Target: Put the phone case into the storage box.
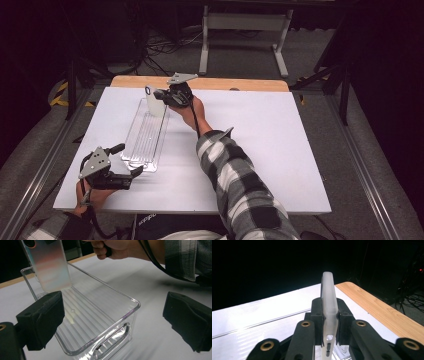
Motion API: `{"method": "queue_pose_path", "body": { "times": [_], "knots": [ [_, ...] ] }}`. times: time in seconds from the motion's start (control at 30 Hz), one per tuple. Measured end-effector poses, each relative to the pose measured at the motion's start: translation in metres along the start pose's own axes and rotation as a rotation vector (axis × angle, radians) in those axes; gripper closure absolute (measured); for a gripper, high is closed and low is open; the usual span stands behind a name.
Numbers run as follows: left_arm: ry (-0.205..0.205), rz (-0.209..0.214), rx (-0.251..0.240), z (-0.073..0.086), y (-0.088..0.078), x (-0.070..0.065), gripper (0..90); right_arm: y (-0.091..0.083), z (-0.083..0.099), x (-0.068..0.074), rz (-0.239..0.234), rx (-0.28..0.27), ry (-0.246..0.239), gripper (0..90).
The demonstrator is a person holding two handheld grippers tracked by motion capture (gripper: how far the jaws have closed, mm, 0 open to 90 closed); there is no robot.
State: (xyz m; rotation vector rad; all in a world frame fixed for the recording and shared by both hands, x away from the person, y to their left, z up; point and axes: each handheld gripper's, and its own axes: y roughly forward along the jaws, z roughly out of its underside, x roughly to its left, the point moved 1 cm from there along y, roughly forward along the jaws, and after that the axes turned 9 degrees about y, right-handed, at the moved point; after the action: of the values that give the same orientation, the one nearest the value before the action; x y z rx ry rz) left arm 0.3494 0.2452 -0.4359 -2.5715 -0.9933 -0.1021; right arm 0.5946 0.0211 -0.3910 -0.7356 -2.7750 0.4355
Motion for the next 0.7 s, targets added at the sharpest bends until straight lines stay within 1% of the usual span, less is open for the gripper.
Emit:
{"method": "queue_pose_path", "body": {
  "times": [0.03,0.07,0.1,0.13,0.27,0.37,0.4,0.43,0.47,0.57,0.63,0.7],
  "knots": [
    [0.003,0.001,0.001,0.0,0.0,0.0,4.6,0.0,0.001,0.0,0.006,0.005,-0.002,78.1],
    [0.001,0.003,0.002,0.0,0.001,-0.001,4.6,0.0,0.001,-0.001,0.016,0.013,-0.008,74.8],
    [0.001,0.003,0.002,0.0,0.001,-0.001,4.6,0.0,0.001,-0.001,0.016,0.013,-0.008,74.8],
    [0.006,0.003,0.001,0.0,0.001,0.0,4.6,0.001,0.002,-0.002,0.025,0.019,-0.012,72.5],
    [0.002,0.004,0.012,0.001,0.003,0.0,4.7,-0.002,0.005,-0.003,0.039,-0.01,0.014,70.5],
    [0.008,0.001,0.013,0.001,0.003,0.0,4.7,-0.001,0.007,-0.003,0.058,0.009,-0.007,68.5],
    [0.013,-0.002,0.011,0.001,0.003,0.001,4.7,-0.001,0.008,-0.004,0.064,0.012,-0.003,67.9],
    [0.011,-0.001,0.012,0.001,0.003,0.001,4.7,-0.001,0.008,-0.004,0.064,0.012,-0.003,67.9],
    [0.007,0.004,0.011,0.001,0.003,0.0,4.7,-0.002,0.01,-0.006,0.071,0.014,0.007,66.5],
    [0.007,0.003,0.015,0.001,0.003,0.0,4.7,-0.003,0.012,-0.008,0.076,0.023,0.011,64.6],
    [0.007,0.004,0.015,0.001,0.004,0.0,4.7,-0.003,0.013,-0.009,0.078,0.029,0.011,64.3],
    [0.007,0.003,0.015,0.001,0.004,0.0,4.7,-0.003,0.015,-0.01,0.092,0.042,0.008,64.4]
  ]
}}
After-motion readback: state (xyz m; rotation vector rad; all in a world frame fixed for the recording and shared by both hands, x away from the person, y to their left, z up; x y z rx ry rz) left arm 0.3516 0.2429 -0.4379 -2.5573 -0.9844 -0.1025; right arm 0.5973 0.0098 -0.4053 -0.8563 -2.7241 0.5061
